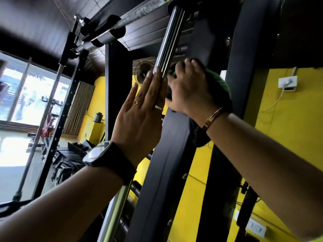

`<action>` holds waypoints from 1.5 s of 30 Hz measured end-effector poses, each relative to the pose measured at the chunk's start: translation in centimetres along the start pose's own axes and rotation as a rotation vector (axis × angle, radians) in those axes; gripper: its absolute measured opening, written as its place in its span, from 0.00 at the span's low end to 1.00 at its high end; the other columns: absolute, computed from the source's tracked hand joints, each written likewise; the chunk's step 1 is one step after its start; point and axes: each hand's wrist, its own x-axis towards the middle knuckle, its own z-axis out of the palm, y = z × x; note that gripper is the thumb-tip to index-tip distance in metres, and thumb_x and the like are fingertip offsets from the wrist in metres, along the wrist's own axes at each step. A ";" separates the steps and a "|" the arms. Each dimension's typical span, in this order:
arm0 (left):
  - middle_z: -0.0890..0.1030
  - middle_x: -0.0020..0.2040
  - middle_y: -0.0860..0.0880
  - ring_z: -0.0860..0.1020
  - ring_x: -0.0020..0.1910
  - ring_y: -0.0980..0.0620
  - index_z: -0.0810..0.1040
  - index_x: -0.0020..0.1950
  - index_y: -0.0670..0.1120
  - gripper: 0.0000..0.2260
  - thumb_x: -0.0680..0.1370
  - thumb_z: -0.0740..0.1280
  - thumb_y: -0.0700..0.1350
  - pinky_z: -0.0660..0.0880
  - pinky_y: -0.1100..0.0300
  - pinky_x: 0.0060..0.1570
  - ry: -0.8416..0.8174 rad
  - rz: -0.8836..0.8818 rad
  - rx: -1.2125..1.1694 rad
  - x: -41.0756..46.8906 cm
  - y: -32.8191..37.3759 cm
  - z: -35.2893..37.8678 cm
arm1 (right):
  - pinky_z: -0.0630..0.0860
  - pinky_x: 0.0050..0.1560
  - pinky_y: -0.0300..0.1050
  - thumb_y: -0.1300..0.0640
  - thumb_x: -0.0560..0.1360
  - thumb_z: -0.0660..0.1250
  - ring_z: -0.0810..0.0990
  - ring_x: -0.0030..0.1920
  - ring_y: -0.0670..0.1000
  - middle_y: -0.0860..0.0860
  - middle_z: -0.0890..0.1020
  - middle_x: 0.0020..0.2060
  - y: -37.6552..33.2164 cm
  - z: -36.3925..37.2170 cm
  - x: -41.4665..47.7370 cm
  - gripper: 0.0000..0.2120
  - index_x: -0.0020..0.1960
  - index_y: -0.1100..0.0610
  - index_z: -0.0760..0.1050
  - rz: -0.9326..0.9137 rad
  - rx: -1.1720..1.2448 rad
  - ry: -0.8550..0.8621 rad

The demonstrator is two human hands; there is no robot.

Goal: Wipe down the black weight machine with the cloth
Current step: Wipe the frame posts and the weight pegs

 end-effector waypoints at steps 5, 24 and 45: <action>0.55 0.78 0.39 0.54 0.78 0.44 0.51 0.78 0.38 0.29 0.77 0.54 0.40 0.56 0.46 0.75 -0.046 0.014 0.080 -2.0 0.1 -0.1 | 0.62 0.69 0.65 0.43 0.65 0.74 0.68 0.67 0.69 0.66 0.73 0.63 -3.8 1.6 -6.6 0.31 0.62 0.60 0.77 -0.166 0.107 -0.069; 0.55 0.78 0.42 0.54 0.78 0.46 0.55 0.78 0.39 0.30 0.75 0.52 0.40 0.56 0.47 0.75 -0.081 0.011 0.076 -5.5 0.6 -0.7 | 0.57 0.72 0.62 0.39 0.70 0.69 0.63 0.71 0.67 0.64 0.68 0.70 -5.1 0.6 -6.3 0.37 0.71 0.60 0.69 -0.046 0.028 -0.082; 0.54 0.78 0.42 0.55 0.78 0.44 0.55 0.78 0.39 0.35 0.75 0.68 0.38 0.59 0.43 0.74 -0.093 -0.012 -0.006 -10.6 0.7 -0.6 | 0.58 0.71 0.66 0.36 0.72 0.65 0.63 0.72 0.65 0.60 0.67 0.72 -10.3 1.5 -10.9 0.39 0.74 0.59 0.65 -0.016 -0.053 -0.142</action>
